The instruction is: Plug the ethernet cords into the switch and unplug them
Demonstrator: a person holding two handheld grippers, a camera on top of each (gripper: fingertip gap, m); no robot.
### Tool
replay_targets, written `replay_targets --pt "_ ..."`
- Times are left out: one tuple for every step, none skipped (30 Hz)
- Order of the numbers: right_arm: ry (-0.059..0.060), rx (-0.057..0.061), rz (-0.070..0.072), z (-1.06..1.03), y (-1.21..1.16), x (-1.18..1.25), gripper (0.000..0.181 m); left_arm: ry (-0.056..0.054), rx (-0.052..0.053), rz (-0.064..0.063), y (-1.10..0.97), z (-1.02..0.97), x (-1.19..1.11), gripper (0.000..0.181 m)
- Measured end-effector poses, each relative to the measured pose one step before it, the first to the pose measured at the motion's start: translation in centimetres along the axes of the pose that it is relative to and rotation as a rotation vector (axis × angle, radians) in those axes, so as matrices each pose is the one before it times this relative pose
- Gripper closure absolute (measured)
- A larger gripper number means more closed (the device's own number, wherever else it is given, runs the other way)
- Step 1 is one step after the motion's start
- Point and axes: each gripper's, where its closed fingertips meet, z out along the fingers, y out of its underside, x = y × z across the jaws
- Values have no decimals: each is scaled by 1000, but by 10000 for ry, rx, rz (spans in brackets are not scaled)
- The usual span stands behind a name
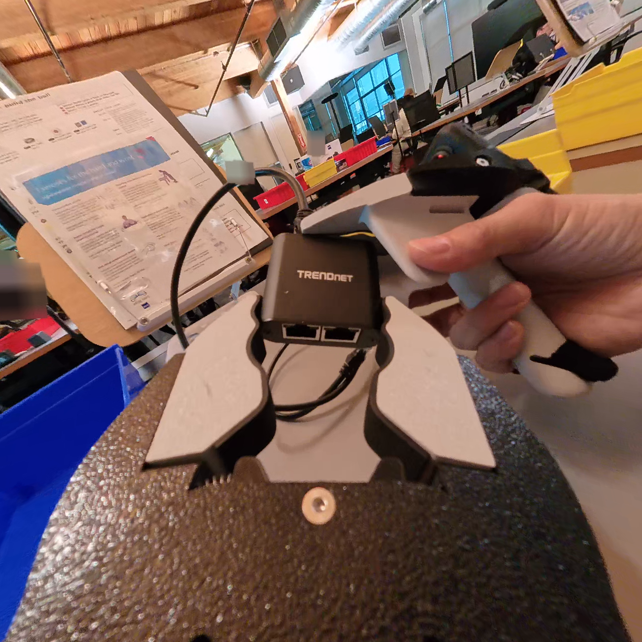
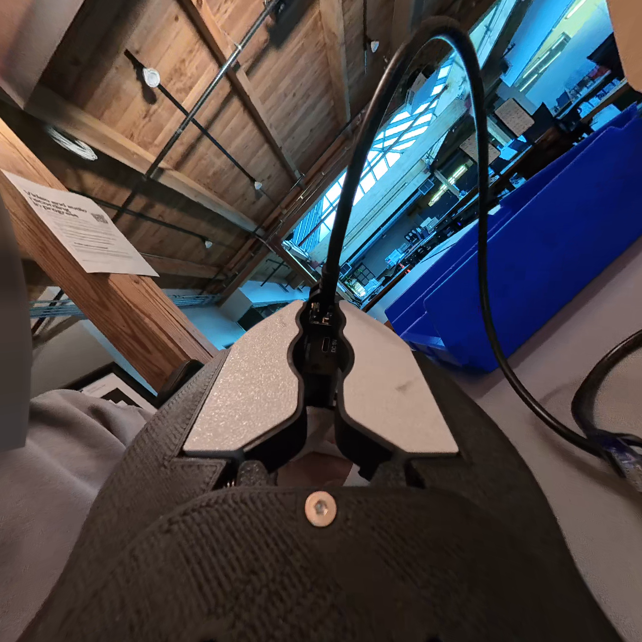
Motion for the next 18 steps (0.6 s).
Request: replay_targets --pt "40 3 8 33 36 47 168 70 38 -146 -5 -23 -21 119" --pt "29 -15 3 46 15 17 168 -8 49 -29 -30 -33 -56 119" --pt "31 9 57 21 -18 14 168 -53 5 52 -9 -12 -50 119" --pt "23 45 75 7 -15 -4 168 -27 16 23 -30 -6 -32 119" --pt "2 49 114 12 12 -25 168 -29 38 13 -66 -33 -69 119" --pt "1 29 107 8 2 -15 168 -12 18 65 -54 -34 -47 119" --pt "12 -14 -42 -30 18 -22 169 14 5 96 -1 -5 -14 120" --pt "86 -68 -299 -51 51 16 169 57 6 42 51 8 35 119" --pt "169 -65 -449 -66 67 56 169 89 -1 -46 85 25 61 119" --pt "182 -69 -308 -45 82 39 168 91 -6 -95 110 37 82 119" --pt "68 -62 -94 -2 80 -28 168 63 15 -60 111 11 48 119" --pt "11 -7 -60 -27 68 -25 168 43 20 37 61 -15 26 119" --pt "41 11 -26 -53 64 67 168 46 -14 100 65 -3 7 119" --pt "-33 18 57 -49 71 29 168 48 -31 85 118 13 29 119" --pt "-31 36 111 5 85 40 168 3 19 78 79 -10 9 119" --pt "0 -5 137 -15 100 119 168 -13 -20 72 136 -17 4 119" --pt "108 -49 -103 -65 77 155 169 72 3 -79 122 -2 41 119" --pt "159 -65 -492 -72 -4 89 169 234 104 -470 -21 0 174 119"
